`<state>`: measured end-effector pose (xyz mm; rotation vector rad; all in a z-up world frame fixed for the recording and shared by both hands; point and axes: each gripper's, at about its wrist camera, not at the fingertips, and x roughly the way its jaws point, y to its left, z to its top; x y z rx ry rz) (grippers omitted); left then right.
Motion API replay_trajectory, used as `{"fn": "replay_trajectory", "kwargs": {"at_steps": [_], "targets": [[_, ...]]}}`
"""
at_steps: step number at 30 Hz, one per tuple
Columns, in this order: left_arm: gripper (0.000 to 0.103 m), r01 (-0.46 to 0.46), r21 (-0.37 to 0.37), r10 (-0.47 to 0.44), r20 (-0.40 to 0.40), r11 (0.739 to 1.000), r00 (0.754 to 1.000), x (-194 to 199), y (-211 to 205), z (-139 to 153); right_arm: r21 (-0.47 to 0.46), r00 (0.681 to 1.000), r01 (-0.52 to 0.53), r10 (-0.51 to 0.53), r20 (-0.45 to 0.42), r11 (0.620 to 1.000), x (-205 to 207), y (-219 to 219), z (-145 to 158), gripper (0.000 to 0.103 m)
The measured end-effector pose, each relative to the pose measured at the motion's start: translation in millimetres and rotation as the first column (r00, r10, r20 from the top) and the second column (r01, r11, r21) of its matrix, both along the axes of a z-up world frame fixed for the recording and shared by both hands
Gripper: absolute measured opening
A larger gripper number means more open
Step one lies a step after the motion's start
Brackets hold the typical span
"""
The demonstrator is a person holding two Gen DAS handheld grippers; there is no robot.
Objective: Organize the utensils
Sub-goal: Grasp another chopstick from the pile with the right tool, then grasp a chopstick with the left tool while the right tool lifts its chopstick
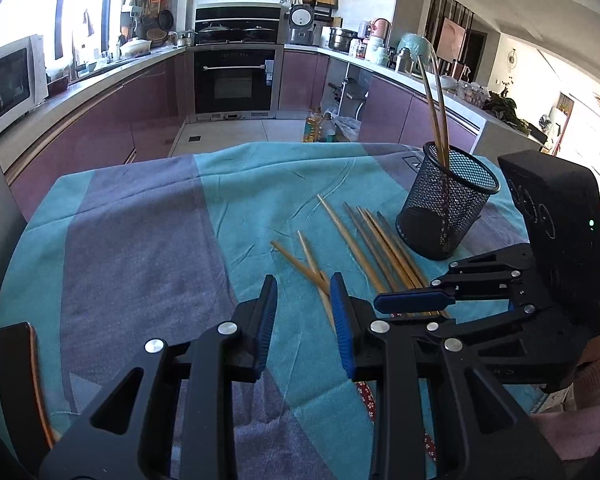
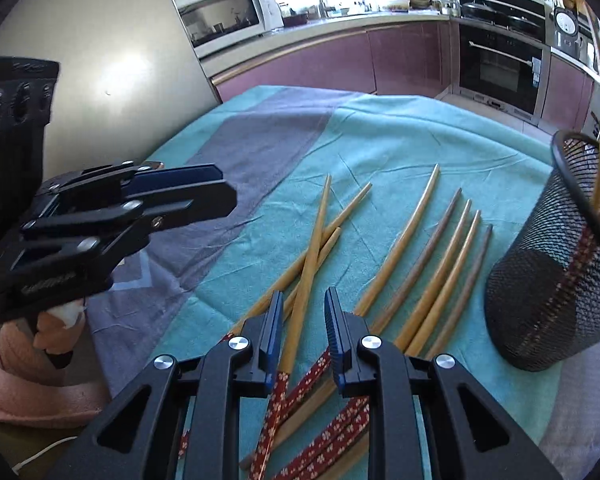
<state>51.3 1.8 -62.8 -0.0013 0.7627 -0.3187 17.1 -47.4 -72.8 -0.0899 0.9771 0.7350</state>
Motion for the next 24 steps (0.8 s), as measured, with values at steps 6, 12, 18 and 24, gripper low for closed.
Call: {"fn": "replay_trajectory", "kwargs": {"at_steps": [6, 12, 18, 24], "targets": [[0.027, 0.035, 0.010, -0.035, -0.028, 0.999, 0.999, 0, -8, -10, 0.023, 0.999, 0.011, -0.011, -0.039, 1.000, 5, -1, -4, 0.010], [0.027, 0.065, 0.011, -0.064, -0.060, 0.998, 0.996, 3, -15, -24, 0.066, 0.997, 0.047, -0.043, -0.062, 0.997, 6, -11, -6, 0.006], [0.027, 0.096, 0.047, -0.092, -0.091, 0.994, 0.992, 7, -26, -36, 0.105, 0.996, 0.072, -0.067, -0.058, 0.992, 3, -22, 0, 0.006], [0.027, 0.124, 0.067, -0.117, -0.107, 0.990, 0.987, 12, -35, -43, 0.130, 0.995, 0.092, -0.087, -0.042, 0.987, -3, -37, 7, 0.006]]}}
